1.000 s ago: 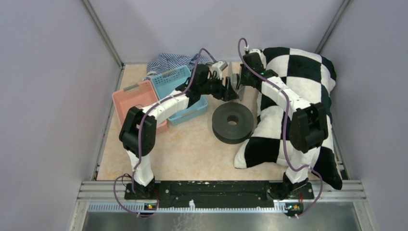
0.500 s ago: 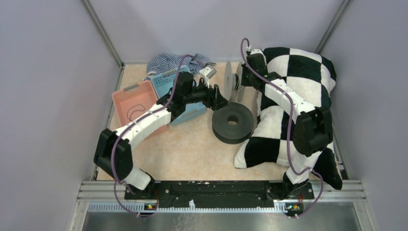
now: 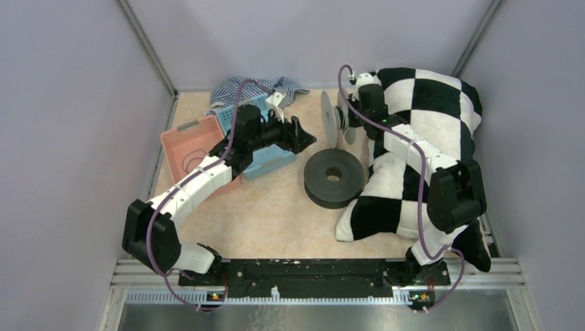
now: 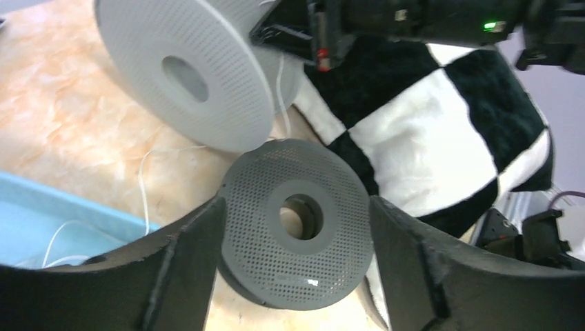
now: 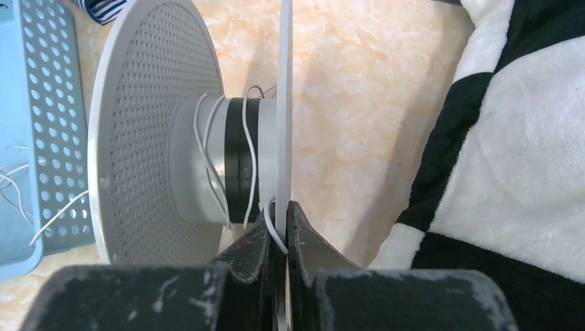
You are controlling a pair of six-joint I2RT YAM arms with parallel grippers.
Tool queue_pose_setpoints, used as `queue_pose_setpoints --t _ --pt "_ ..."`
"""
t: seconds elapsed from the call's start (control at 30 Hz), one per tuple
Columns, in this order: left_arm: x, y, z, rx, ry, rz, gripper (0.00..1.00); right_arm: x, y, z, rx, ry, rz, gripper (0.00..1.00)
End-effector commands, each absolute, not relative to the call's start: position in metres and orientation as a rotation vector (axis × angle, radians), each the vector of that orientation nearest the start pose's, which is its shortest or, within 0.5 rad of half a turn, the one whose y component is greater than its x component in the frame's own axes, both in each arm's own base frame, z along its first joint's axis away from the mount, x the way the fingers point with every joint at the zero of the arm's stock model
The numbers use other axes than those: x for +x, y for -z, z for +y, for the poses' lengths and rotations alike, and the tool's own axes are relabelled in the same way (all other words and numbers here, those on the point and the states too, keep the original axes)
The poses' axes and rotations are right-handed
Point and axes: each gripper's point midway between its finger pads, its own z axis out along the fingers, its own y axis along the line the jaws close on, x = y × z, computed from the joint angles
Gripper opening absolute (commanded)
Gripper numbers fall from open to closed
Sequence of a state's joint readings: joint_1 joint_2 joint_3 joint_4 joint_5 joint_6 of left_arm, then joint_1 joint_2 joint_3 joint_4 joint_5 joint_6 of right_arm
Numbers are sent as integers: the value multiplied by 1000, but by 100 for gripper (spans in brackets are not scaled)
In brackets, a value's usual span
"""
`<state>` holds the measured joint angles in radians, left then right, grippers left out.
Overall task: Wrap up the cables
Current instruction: Pick up the cable reel from the center of the board.
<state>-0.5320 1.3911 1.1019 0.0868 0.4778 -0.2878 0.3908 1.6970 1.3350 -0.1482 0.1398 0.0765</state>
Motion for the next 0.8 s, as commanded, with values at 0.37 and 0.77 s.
queue_pose_setpoints --t 0.37,0.77 --pt "376 -257 -254 187 877 1922 99 462 -405 181 -86 -358 1711 0" --pt "372 -196 -213 397 577 2036 99 426 -462 171 -13 -429 1720 0"
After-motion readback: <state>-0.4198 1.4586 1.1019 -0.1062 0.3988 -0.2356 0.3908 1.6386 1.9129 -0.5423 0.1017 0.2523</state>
